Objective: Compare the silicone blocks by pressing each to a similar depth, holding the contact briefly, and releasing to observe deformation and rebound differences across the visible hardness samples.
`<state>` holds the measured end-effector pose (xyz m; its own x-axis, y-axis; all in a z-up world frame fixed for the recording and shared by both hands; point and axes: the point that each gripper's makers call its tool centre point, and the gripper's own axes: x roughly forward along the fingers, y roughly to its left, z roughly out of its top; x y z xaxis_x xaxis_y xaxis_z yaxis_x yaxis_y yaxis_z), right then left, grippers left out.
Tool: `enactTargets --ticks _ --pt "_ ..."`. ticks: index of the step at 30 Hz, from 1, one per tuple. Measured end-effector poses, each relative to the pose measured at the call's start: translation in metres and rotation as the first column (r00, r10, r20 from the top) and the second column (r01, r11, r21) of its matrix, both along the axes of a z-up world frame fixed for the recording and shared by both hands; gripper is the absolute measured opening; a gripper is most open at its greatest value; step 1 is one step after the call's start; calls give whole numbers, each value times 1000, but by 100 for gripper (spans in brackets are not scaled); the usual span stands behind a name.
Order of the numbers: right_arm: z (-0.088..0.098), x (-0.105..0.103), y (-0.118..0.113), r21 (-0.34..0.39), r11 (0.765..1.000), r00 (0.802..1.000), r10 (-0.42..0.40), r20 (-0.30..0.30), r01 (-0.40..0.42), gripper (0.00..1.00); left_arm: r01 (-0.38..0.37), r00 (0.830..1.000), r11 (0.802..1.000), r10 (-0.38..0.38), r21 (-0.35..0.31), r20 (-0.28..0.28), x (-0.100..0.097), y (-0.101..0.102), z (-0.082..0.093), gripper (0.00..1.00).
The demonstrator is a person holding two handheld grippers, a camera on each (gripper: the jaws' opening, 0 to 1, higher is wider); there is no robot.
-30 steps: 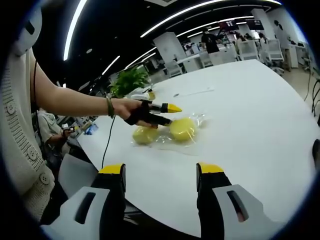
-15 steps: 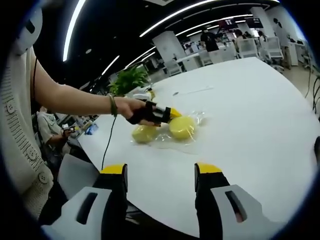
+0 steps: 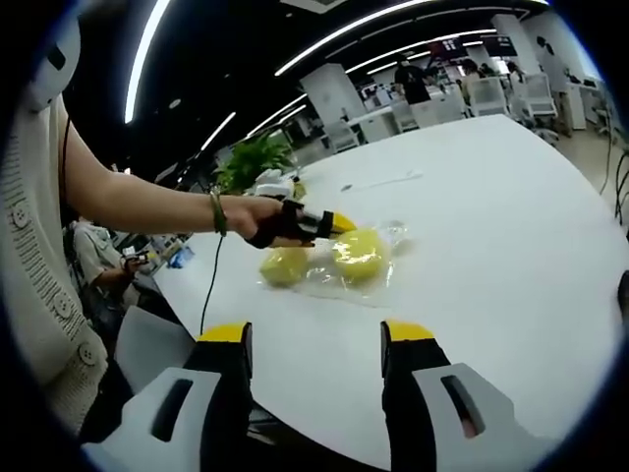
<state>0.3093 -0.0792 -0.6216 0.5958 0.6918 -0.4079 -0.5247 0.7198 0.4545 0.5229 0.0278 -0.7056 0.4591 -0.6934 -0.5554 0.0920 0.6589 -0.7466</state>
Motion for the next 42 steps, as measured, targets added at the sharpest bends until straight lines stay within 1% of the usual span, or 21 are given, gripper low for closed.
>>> enactTargets --ticks 6,9,11,12,13,14,15,18,20,24,25,26,27,29,31,32,34,36,37,38,42 --pt "5 -1 -2 -2 1000 1000 -6 18 7 48 36 998 999 -36 0 43 -8 -7 14 0" --pt "5 -4 -2 -2 1000 1000 -10 21 10 48 65 994 998 -66 10 86 -13 -11 24 0" --pt "4 -7 -1 -7 1000 1000 -7 17 7 48 86 990 996 -86 4 112 -16 -16 32 0" --pt "4 -9 -1 -6 1000 1000 -7 17 7 48 91 989 996 -91 2 115 -19 -18 35 0" --pt "5 -11 -1 -5 1000 1000 -7 18 7 48 107 987 994 -106 -6 124 -21 -21 39 0" --pt "6 -12 0 -5 1000 1000 -6 20 7 48 140 979 990 -136 -12 153 -23 -25 45 0" --pt "6 -13 0 -7 1000 1000 -6 21 6 48 142 978 990 -139 -6 156 -25 -26 47 0" --pt "6 -16 0 -20 1000 1000 -4 19 4 49 186 965 982 -180 -14 188 -35 -36 59 0" --pt "6 -19 -1 -35 999 1000 0 24 1 49 205 959 979 -200 -7 202 -40 -40 63 0" --pt "12 -23 -2 -33 999 999 -10 37 11 49 270 936 963 -262 2 236 -54 -49 74 0" --pt "13 -24 -2 -34 999 999 -11 40 12 49 281 933 960 -273 0 236 -58 -51 76 0" --pt "14 -25 -2 -37 999 999 -11 42 13 49 307 920 952 -299 8 253 -63 -53 79 0" --pt "15 -26 -1 -38 999 999 -9 45 11 49 312 917 950 -305 14 258 -66 -53 81 0" --pt "17 -29 2 -41 999 999 -2 54 4 49 345 897 938 -340 30 282 -75 -55 87 0" --pt "20 -31 4 -43 999 998 1 62 1 49 357 889 933 -354 44 291 -80 -54 91 0" --pt "22 -32 5 -45 999 998 2 68 1 50 369 878 928 -368 57 305 -83 -53 94 0" --pt "25 -32 8 -48 999 997 4 76 0 51 374 876 925 -373 58 306 -87 -50 99 0" --pt "27 -33 12 -52 999 997 10 79 -6 53 382 867 922 -383 71 320 -90 -47 104 0" --pt "28 -33 13 -61 998 996 16 86 -11 54 398 857 914 -399 75 326 -93 -46 109 0" --pt "30 -33 15 -68 998 995 22 96 -15 55 401 849 912 -406 88 339 -94 -45 112 0" --pt "38 -30 19 -77 997 991 29 129 -19 56 407 830 907 -416 107 371 -102 -38 130 0"
